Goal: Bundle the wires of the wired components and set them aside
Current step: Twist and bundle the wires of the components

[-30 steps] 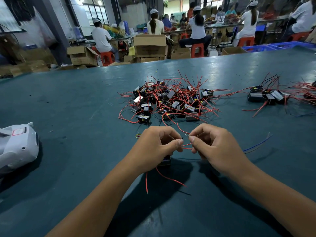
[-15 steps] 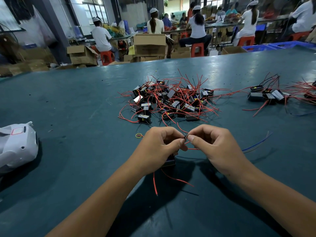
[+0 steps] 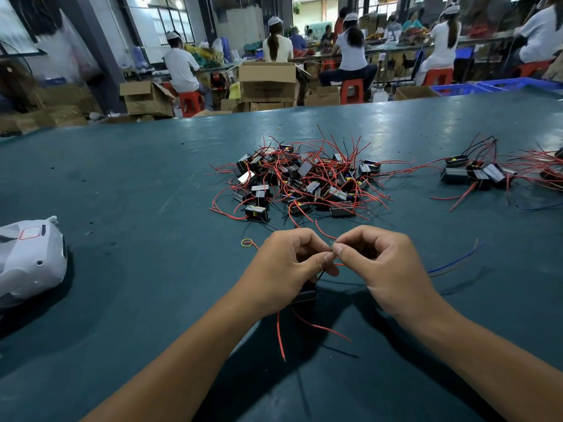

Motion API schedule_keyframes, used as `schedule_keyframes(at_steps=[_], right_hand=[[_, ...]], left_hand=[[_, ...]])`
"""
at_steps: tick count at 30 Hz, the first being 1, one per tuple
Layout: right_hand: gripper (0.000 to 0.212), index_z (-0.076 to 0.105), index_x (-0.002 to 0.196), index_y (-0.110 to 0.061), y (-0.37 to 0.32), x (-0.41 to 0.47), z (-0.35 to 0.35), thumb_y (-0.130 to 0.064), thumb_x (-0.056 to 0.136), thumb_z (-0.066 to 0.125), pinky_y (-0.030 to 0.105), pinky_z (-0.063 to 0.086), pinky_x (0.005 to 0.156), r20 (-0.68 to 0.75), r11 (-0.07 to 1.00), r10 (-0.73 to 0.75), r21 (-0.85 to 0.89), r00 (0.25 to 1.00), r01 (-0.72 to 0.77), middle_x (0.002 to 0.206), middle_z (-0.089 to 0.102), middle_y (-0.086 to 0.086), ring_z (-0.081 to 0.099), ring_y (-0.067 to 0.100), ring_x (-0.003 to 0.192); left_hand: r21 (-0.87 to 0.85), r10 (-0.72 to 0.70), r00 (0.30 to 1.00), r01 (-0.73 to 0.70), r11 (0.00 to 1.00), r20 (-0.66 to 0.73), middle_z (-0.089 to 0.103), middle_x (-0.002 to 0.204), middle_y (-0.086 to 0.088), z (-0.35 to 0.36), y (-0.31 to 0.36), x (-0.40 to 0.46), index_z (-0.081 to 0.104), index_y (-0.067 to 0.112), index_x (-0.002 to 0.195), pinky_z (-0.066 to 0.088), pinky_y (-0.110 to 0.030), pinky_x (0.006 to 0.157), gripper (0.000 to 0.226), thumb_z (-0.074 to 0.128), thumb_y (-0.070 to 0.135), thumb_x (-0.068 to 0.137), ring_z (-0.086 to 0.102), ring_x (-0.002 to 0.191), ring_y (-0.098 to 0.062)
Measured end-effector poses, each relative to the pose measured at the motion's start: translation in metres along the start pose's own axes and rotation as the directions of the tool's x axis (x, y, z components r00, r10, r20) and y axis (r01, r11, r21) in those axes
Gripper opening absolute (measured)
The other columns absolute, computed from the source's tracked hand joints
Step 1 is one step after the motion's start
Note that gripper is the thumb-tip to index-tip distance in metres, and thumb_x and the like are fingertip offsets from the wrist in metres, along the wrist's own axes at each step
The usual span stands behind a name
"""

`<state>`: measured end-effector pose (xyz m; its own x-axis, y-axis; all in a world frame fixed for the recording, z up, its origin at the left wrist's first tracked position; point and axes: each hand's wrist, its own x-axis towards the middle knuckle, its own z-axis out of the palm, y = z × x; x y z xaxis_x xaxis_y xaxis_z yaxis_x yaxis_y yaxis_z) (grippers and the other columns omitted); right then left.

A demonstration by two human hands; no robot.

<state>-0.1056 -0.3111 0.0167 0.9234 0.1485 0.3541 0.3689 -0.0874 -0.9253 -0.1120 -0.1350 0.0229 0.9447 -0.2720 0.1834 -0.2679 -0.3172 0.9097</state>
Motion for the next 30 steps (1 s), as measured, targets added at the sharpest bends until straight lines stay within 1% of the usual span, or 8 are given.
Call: schedule_keyframes(at_steps=[2,5,8,12,16,21,26,30], right_hand=[[0.011,0.07,0.076,-0.012,0.001,0.0,0.0,-0.007,0.086,0.072,0.026,0.046,0.059,-0.012,1.0,0.008,-0.011,1.0,-0.008,0.068,0.067,0.011,0.056,0.011,0.062],[0.015,0.068,0.074,-0.014,0.002,-0.001,0.001,-0.006,0.086,0.07,0.023,0.043,0.055,-0.02,0.999,0.009,-0.033,1.0,-0.01,0.06,0.064,-0.001,0.051,0.008,0.057],[0.013,0.068,0.074,-0.014,0.003,-0.002,0.001,-0.008,0.086,0.07,0.023,0.04,0.053,-0.009,0.997,0.0,-0.075,1.0,-0.001,0.061,0.06,0.01,0.048,0.009,0.057],[0.013,0.068,0.075,-0.016,0.005,-0.001,0.002,-0.01,0.087,0.07,0.026,0.04,0.053,-0.002,0.994,-0.005,-0.11,1.0,0.005,0.065,0.062,0.012,0.048,0.009,0.057],[0.014,0.069,0.075,-0.017,0.005,-0.001,0.002,-0.011,0.087,0.07,0.027,0.041,0.054,0.001,0.991,-0.011,-0.13,1.0,0.011,0.066,0.063,0.01,0.049,0.008,0.057],[0.013,0.069,0.076,-0.018,0.005,-0.001,0.002,-0.013,0.087,0.071,0.025,0.042,0.055,0.01,0.994,-0.021,-0.108,1.0,0.022,0.066,0.064,0.007,0.05,0.007,0.057],[0.013,0.07,0.077,-0.019,0.007,-0.001,0.003,-0.011,0.088,0.07,0.02,0.041,0.055,0.013,0.995,-0.023,-0.1,1.0,0.024,0.063,0.064,-0.001,0.051,0.005,0.057],[0.013,0.07,0.078,-0.019,0.006,-0.002,0.003,-0.012,0.088,0.07,0.03,0.043,0.056,0.03,0.993,-0.03,-0.115,0.999,0.033,0.068,0.066,0.005,0.052,0.008,0.059]], left_hand=[[-0.019,-0.015,1.0,0.015,1.0,-0.001,0.077,0.08,-0.001,0.0,0.001,-0.001,0.065,0.013,0.087,0.049,-0.021,0.06,0.009,0.07,0.017,0.093,0.062,0.062,-0.009],[-0.025,0.014,0.996,-0.016,1.0,-0.089,0.076,0.082,-0.001,-0.003,0.003,0.0,0.063,0.014,0.089,0.049,-0.024,0.06,0.016,0.076,0.023,0.086,0.062,0.065,-0.011],[0.013,0.052,0.986,-0.051,0.999,-0.16,0.073,0.082,0.002,-0.008,0.004,0.001,0.063,0.023,0.091,0.052,-0.026,0.063,0.018,0.077,0.023,0.08,0.063,0.069,-0.01],[-0.06,0.007,0.995,-0.013,0.998,-0.1,0.072,0.077,-0.004,-0.01,0.003,0.0,0.065,0.019,0.09,0.052,-0.024,0.064,0.017,0.078,0.013,0.083,0.063,0.065,-0.01],[-0.073,0.011,0.997,-0.017,0.997,-0.08,0.073,0.08,-0.001,-0.011,0.004,-0.002,0.065,0.018,0.093,0.053,-0.025,0.068,0.021,0.08,0.017,0.08,0.065,0.072,-0.01],[-0.016,0.023,0.995,-0.024,1.0,-0.095,0.074,0.079,0.0,-0.011,0.002,0.0,0.062,0.022,0.096,0.044,-0.014,0.059,0.024,0.081,0.016,0.083,0.06,0.064,-0.003],[-0.044,0.023,0.995,-0.028,0.999,-0.098,0.073,0.075,0.003,-0.01,0.0,0.0,0.06,0.02,0.099,0.042,-0.014,0.058,0.027,0.08,0.014,0.082,0.055,0.06,-0.003],[-0.052,0.026,0.995,-0.031,0.998,-0.093,0.074,0.076,0.001,-0.009,0.002,0.0,0.059,0.019,0.1,0.042,-0.013,0.058,0.028,0.081,0.014,0.083,0.055,0.06,-0.003]])
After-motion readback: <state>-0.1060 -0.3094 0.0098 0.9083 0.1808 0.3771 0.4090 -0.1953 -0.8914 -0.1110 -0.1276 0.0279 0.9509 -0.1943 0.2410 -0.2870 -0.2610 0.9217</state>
